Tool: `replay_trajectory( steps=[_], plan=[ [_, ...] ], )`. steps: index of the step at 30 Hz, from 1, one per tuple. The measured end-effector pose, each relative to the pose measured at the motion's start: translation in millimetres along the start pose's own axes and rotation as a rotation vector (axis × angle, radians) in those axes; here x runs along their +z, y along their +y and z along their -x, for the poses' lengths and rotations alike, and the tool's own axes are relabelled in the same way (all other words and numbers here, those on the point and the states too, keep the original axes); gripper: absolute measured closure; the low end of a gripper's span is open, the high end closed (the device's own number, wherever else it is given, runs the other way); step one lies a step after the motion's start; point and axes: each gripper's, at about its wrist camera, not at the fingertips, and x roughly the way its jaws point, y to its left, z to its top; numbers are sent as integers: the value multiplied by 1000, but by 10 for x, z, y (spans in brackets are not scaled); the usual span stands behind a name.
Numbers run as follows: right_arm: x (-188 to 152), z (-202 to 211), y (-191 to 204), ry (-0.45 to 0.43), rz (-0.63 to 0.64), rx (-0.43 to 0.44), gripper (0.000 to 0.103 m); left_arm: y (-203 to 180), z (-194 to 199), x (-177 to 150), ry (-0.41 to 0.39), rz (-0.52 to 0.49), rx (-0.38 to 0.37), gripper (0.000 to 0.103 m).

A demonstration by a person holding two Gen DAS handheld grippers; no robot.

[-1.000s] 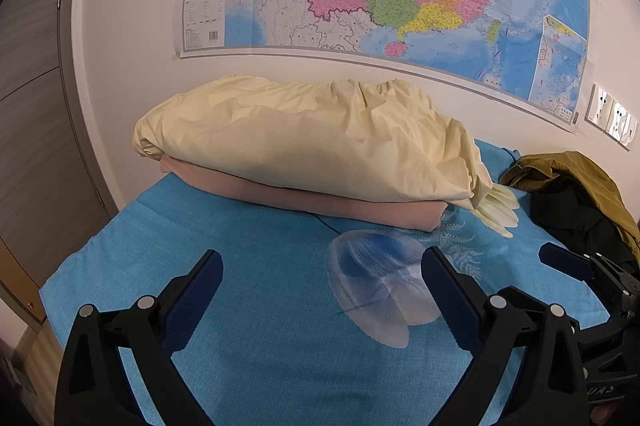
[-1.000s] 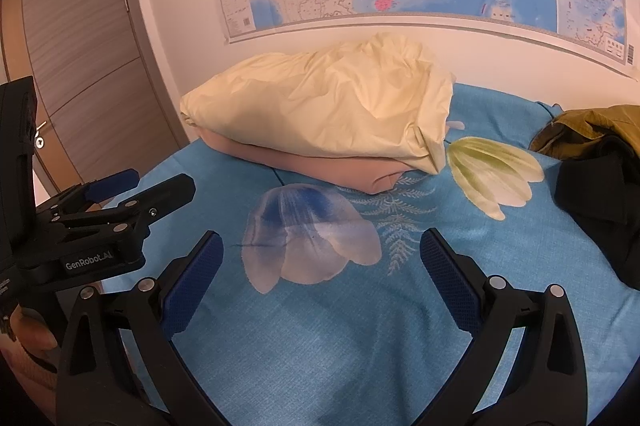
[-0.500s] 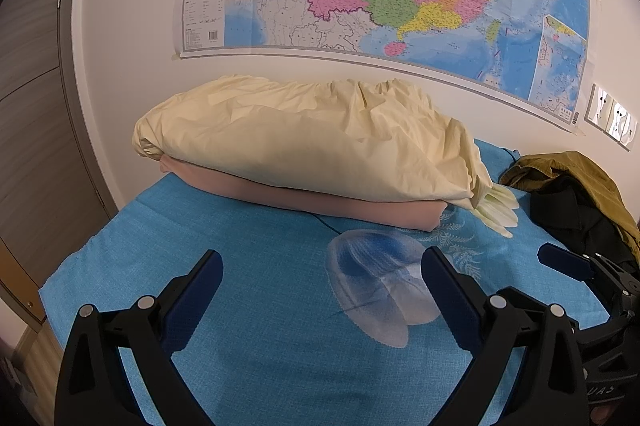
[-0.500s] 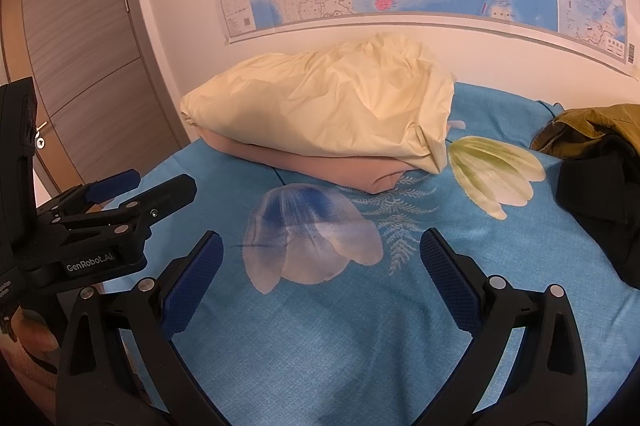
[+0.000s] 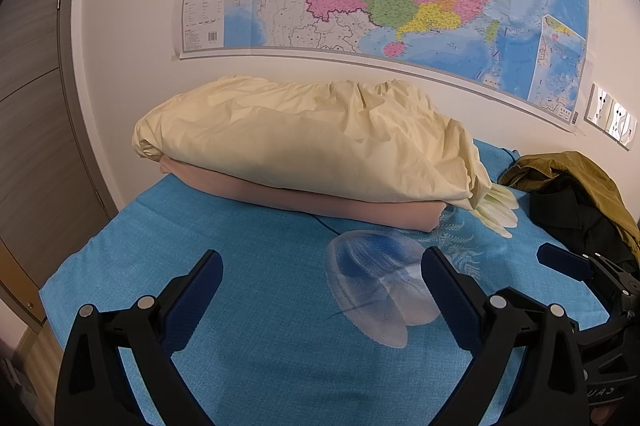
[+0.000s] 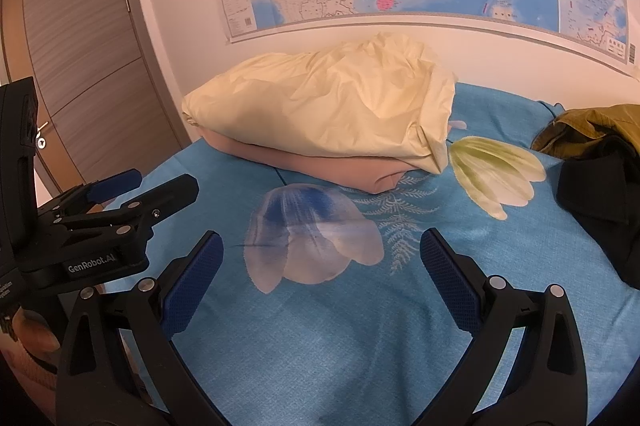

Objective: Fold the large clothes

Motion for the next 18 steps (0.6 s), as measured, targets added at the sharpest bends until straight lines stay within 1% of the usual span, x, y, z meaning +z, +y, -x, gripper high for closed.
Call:
replay_trajectory(
  steps=[18],
  plan=[
    [8, 11, 5, -5, 0, -1, 6, -21, 5, 8, -4, -1, -1, 7]
  ],
)
